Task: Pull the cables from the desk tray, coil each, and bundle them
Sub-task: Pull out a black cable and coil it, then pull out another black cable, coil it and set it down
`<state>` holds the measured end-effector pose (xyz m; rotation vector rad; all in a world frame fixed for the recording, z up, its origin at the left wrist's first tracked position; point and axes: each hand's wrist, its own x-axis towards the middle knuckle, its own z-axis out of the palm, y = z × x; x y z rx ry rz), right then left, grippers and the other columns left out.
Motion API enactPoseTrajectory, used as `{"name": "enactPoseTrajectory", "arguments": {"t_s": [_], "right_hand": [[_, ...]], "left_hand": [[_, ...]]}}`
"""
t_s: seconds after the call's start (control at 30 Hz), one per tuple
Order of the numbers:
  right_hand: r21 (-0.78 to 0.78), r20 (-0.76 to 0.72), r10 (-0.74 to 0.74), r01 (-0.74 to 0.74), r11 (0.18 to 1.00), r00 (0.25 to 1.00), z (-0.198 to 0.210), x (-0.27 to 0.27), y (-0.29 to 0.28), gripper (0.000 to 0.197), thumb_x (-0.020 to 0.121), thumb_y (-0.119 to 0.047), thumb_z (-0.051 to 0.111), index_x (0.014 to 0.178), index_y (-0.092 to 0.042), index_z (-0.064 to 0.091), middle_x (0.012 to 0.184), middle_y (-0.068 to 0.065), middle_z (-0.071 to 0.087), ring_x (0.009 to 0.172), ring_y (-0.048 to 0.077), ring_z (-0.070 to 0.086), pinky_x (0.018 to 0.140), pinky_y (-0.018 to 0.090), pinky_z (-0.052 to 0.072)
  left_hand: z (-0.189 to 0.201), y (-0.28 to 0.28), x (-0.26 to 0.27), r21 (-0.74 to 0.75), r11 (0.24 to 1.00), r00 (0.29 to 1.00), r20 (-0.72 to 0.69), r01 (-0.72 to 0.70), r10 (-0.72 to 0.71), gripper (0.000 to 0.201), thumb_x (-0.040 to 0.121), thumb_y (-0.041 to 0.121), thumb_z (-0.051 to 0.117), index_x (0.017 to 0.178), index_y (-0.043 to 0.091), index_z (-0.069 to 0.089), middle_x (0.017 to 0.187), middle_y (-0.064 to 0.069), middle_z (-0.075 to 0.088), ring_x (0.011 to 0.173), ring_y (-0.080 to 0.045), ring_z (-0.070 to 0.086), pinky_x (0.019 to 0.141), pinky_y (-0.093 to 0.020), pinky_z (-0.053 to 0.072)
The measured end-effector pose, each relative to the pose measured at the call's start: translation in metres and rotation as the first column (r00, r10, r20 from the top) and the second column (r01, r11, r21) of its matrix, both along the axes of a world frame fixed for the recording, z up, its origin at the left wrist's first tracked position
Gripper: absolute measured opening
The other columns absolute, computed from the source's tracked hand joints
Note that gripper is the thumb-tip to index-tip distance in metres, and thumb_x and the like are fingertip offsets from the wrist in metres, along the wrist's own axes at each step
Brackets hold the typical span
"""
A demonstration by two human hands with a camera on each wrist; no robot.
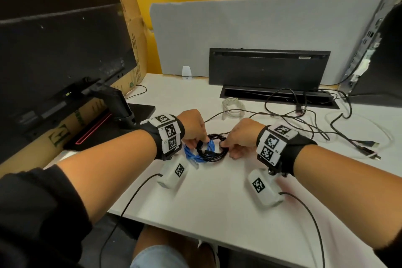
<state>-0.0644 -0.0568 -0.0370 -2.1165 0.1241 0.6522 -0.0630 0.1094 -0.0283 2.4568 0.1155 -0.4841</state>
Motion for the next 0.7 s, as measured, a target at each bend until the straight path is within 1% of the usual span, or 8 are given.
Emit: {"name": "enactPoseTrajectory", "arguments": {"t_s": [0.07, 0.13, 0.27, 0.4, 0.47, 0.53, 0.6, 0.7], "right_hand": [[-0.106, 0.061, 0.058, -0.052, 0.993, 0.996, 0.004, 0.005, -0.004, 0.03, 0.08, -0.014, 0.078, 0.098, 0.008, 0.067, 0.081, 0.019, 0.074, 0.074, 0.031, 0.073, 0.079, 0.046, 0.06], [-0.171, 0.122, 0.079, -0.057, 0.984, 0.989, 0.01, 0.01, -0.009, 0.027, 0.084, -0.014, 0.073, 0.103, 0.003, 0.067, 0.086, 0.019, 0.074, 0.079, 0.031, 0.074, 0.078, 0.045, 0.06], [-0.318, 0.239, 0.196, -0.114, 0.941, 0.951, 0.015, 0.02, -0.021, 0.032, 0.089, -0.009, 0.064, 0.121, -0.015, 0.063, 0.091, 0.009, 0.066, 0.067, 0.02, 0.068, 0.053, 0.028, 0.058], [-0.623, 0.23, 0.453, -0.227, 0.748, 0.861, 0.01, 0.027, -0.029, 0.042, 0.09, -0.018, 0.063, 0.131, -0.024, 0.057, 0.107, -0.004, 0.057, 0.063, 0.005, 0.049, 0.049, 0.011, 0.04], [-0.705, 0.206, 0.527, -0.249, 0.664, 0.825, 0.007, 0.031, -0.029, 0.036, 0.09, -0.023, 0.065, 0.126, -0.024, 0.063, 0.116, -0.005, 0.06, 0.085, 0.012, 0.061, 0.063, 0.014, 0.047], [-0.716, 0.234, 0.533, -0.227, 0.66, 0.813, 0.005, 0.035, -0.03, 0.024, 0.087, -0.023, 0.068, 0.112, -0.022, 0.071, 0.12, -0.003, 0.065, 0.105, 0.018, 0.062, 0.082, 0.023, 0.048], [-0.7, 0.287, 0.523, -0.197, 0.687, 0.803, 0.009, 0.039, -0.031, 0.016, 0.086, -0.021, 0.07, 0.101, -0.023, 0.074, 0.115, -0.003, 0.066, 0.105, 0.019, 0.061, 0.084, 0.026, 0.049], [-0.628, 0.418, 0.511, -0.167, 0.76, 0.751, 0.025, 0.048, -0.038, 0.013, 0.088, -0.024, 0.066, 0.099, -0.022, 0.073, 0.11, -0.004, 0.064, 0.102, 0.02, 0.061, 0.089, 0.033, 0.051]], "left_hand": [[0.002, 0.0, 0.0, 0.033, 0.999, 1.0, -0.012, 0.012, -0.012, 0.024, 0.081, 0.011, 0.077, 0.096, -0.006, 0.071, 0.082, -0.021, 0.07, 0.068, -0.028, 0.067, 0.074, -0.042, 0.061], [0.005, -0.001, -0.001, 0.057, 0.998, 0.999, -0.021, 0.03, -0.029, 0.025, 0.081, 0.012, 0.077, 0.097, -0.005, 0.071, 0.082, -0.02, 0.069, 0.068, -0.027, 0.066, 0.074, -0.041, 0.061], [0.007, -0.004, 0.0, 0.106, 0.993, 0.999, -0.021, 0.052, -0.05, 0.03, 0.08, 0.016, 0.078, 0.099, -0.006, 0.071, 0.078, -0.017, 0.067, 0.067, -0.026, 0.064, 0.078, -0.042, 0.06], [0.015, -0.014, 0.006, 0.179, 0.979, 0.994, 0.046, 0.093, -0.102, 0.036, 0.082, 0.029, 0.076, 0.098, -0.002, 0.071, 0.085, -0.015, 0.07, 0.077, -0.027, 0.068, 0.08, -0.041, 0.06], [0.019, -0.022, 0.011, 0.23, 0.967, 0.979, 0.146, 0.108, -0.144, 0.034, 0.084, 0.033, 0.073, 0.099, 0.003, 0.072, 0.094, -0.012, 0.071, 0.088, -0.028, 0.069, 0.084, -0.041, 0.058], [0.022, -0.032, 0.018, 0.245, 0.961, 0.952, 0.241, 0.13, -0.191, 0.031, 0.085, 0.032, 0.072, 0.101, 0.005, 0.073, 0.102, -0.009, 0.071, 0.096, -0.026, 0.065, 0.089, -0.04, 0.054], [0.025, -0.044, 0.024, 0.259, 0.949, 0.927, 0.278, 0.178, -0.25, 0.032, 0.086, 0.033, 0.071, 0.104, 0.006, 0.073, 0.106, -0.008, 0.07, 0.1, -0.024, 0.063, 0.092, -0.038, 0.052], [0.03, -0.058, 0.036, 0.262, 0.93, 0.899, 0.287, 0.257, -0.329, 0.03, 0.087, 0.031, 0.069, 0.103, 0.006, 0.074, 0.102, -0.008, 0.07, 0.096, -0.023, 0.063, 0.087, -0.036, 0.051]]}}
